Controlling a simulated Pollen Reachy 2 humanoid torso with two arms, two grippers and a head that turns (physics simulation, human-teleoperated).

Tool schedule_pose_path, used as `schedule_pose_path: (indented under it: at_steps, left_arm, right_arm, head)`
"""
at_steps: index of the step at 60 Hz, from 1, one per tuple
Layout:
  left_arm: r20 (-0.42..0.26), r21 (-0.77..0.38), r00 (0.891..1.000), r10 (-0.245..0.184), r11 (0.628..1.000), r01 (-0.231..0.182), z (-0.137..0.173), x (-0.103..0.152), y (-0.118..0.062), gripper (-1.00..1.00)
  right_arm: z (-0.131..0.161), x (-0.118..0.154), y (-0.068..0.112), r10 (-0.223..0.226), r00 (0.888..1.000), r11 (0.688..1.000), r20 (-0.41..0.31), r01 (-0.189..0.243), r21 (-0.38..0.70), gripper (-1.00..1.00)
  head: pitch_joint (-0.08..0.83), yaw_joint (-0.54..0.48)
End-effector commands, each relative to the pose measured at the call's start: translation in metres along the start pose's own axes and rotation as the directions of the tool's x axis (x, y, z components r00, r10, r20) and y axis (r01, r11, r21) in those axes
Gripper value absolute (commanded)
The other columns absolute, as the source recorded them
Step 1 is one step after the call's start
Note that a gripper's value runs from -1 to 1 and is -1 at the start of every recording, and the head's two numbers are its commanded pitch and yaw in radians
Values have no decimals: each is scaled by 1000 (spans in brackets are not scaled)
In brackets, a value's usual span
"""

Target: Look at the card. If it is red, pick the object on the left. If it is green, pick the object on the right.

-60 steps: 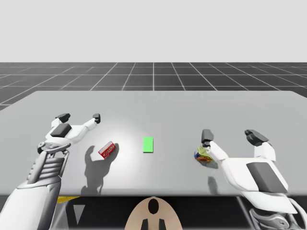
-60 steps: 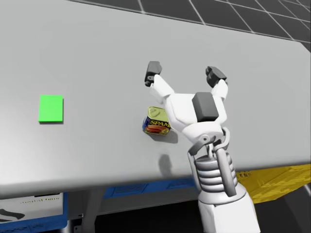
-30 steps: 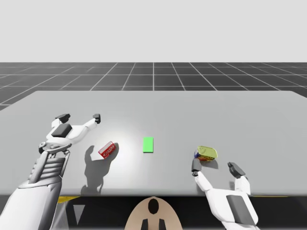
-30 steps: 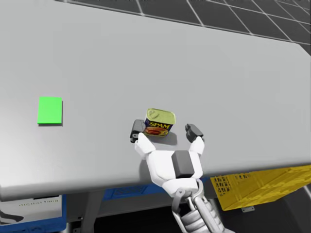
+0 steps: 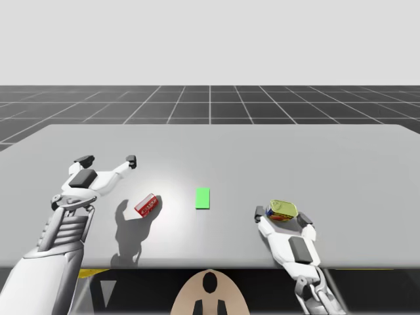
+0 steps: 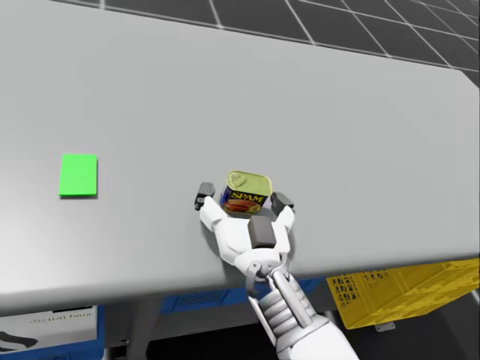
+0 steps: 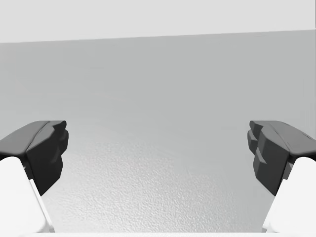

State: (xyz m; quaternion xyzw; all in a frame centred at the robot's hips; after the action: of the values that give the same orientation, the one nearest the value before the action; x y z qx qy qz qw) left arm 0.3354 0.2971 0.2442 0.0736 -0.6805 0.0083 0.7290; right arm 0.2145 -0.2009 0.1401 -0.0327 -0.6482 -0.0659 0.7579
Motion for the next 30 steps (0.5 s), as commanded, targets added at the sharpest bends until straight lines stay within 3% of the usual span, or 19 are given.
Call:
schedule_pose_path:
  at_steps: [1, 5, 7, 8, 9, 23, 30]
  left_arm:
    - [2, -1, 1000, 2, 1000, -2, 0, 1, 1, -1000]
    - [2, 0, 1000, 4, 1000, -4, 0, 1, 1, -1000]
    - [1, 1, 1000, 3, 1000, -3, 0, 0, 1, -1000]
    - [1, 0, 1000, 3, 1000, -3, 0, 0, 1, -1000]
    - [0, 0, 1000, 2, 1000, -2, 0, 0, 1, -1000]
    - [-1, -2, 1000, 1, 1000, -1, 0, 0, 0, -1000]
    - [-1, -1, 1000, 1, 1000, -1, 0, 0, 0, -1000]
  right_arm:
    - [-17, -2, 15, -61, 997, 998, -51, 59, -35, -1000]
    - [-18, -4, 14, -50, 996, 999, -75, 49, -12, -1000]
    - [-17, -4, 14, -55, 995, 998, -78, 54, -12, -433]
    - [-17, -4, 14, -58, 995, 998, -81, 58, -12, 734]
    - [-17, -4, 13, -56, 995, 998, -82, 55, -12, 951]
    - [-17, -5, 13, -56, 994, 998, -91, 55, -17, 1000]
    - [-17, -6, 13, -55, 995, 998, -88, 54, -13, 997]
  head:
    - [723, -381]
    - [724, -378]
    - [725, -378]
    - [726, -378]
    - [727, -378]
    - [712, -389]
    - [613, -398]
